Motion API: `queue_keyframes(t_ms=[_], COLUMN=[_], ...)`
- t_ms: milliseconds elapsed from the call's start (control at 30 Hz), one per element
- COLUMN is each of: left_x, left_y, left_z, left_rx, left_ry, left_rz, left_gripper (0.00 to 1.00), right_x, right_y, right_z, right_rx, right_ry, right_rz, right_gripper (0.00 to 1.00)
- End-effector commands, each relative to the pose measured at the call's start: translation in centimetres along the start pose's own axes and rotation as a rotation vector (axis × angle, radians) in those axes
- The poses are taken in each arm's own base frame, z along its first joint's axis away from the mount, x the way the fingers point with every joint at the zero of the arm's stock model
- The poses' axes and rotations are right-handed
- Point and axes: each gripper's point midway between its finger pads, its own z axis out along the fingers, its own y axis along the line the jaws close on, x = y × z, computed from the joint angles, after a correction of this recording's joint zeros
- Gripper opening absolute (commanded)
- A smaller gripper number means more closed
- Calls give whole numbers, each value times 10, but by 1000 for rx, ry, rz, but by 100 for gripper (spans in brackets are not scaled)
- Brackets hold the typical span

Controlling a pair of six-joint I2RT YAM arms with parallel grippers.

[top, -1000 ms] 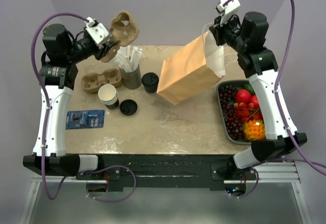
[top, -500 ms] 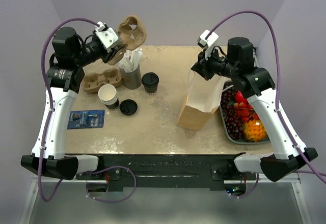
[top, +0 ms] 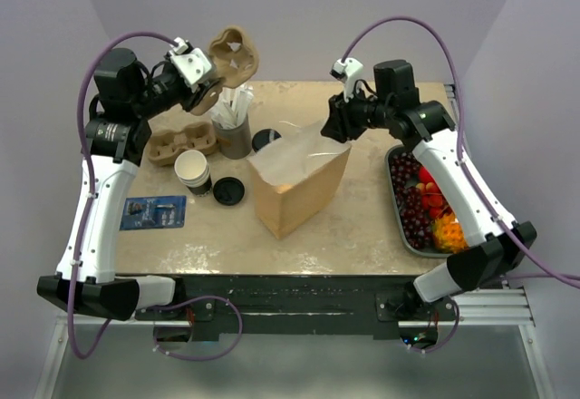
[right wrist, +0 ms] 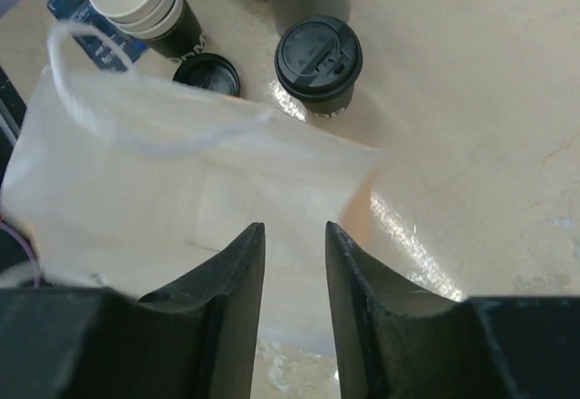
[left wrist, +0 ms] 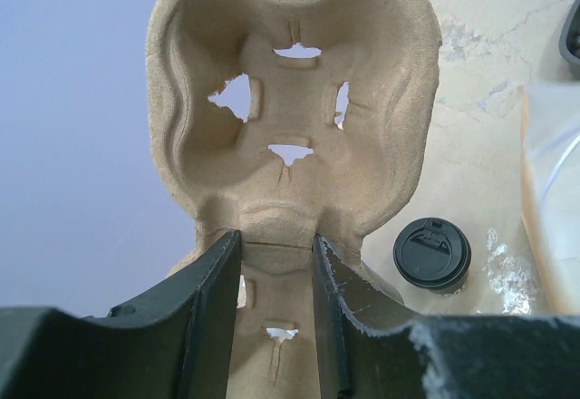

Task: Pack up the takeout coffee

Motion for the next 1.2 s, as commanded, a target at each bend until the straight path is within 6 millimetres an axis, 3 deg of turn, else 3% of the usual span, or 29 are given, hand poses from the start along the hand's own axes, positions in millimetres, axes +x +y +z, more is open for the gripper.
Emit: queue_keyframes(t_ms=[0,33,133,267,333,367,600,933,1167], left_x=[-5,-3,-1,-2,-1,0,4,5,6], left_y=[7,7,9,13,14,16,16,18,16], left_z=[2,4,6,6,6,5,4,5,6], left_rx=[-29,-28,-29,-40,-45,-50,-57,-67,-62], left_ry=[-17,-11,-6,2,11,17,36,41,44], left_rz=[27,25,17,20,21,26,21,18,13], left_gripper=[0,0,0,0,0,0,0,0,0], right_x=[-25,-34,-43,-56,-63,-61,-46,-30,-14], right_y=[15,17,13,-3,0,10,7,7,25], right_z=[-7,-9,-7,4,9,11,59,77,90], right_rx=[-107,-125,-130,-139,-188,-257,-415,-463,-533], right_ry=[-40,-58,-74,-113,-131,-137,-111,-81,-39], right_rz=[-136,-189,-252,-308,-376,-396,-425,-517,-511], right_gripper=[49,57,64,67,67,67,66,66,61])
